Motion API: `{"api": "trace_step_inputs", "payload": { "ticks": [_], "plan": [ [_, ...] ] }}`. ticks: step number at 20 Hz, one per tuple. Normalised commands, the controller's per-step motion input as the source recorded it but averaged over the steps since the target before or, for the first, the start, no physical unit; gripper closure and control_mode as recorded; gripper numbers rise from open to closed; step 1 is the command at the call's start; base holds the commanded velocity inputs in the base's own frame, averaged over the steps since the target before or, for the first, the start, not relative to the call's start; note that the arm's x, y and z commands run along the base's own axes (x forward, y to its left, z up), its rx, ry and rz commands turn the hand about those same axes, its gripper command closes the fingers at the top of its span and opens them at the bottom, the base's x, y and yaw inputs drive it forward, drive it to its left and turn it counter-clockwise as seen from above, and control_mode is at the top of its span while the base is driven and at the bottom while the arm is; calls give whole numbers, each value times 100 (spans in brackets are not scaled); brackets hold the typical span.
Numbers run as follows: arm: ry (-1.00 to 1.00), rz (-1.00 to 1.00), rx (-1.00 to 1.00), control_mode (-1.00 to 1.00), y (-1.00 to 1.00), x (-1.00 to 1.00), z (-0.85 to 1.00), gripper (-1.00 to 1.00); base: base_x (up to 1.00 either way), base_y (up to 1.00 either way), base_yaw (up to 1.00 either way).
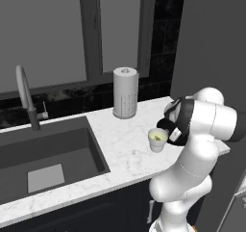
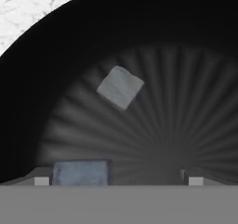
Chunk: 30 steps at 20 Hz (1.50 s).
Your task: Grab a lemon wedge from the fridge and one ice cube from the ice bowl, and put them in the glass of lemonade.
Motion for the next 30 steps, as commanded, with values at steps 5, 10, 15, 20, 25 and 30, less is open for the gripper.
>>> {"api": "trace_step_inputs", "payload": {
  "ticks": [5, 10, 15, 20, 25, 30],
  "plan": [
    [10, 7, 0, -100, 7, 0, -14, 100, 0, 0, 0],
    [4, 7, 0, -100, 3, -1, -7, 100, 0, 0, 0],
    [0, 6, 0, -100, 0, -9, 0, 100, 0, 0, 0],
    [0, 3, 0, -100, 0, -18, 4, 100, 0, 0, 0],
    [-6, 0, 0, -100, 5, -13, 70, 100, 0, 0, 0],
    [-10, 0, 0, -100, 32, 0, 99, 100, 0, 0, 0]
  ]
}}
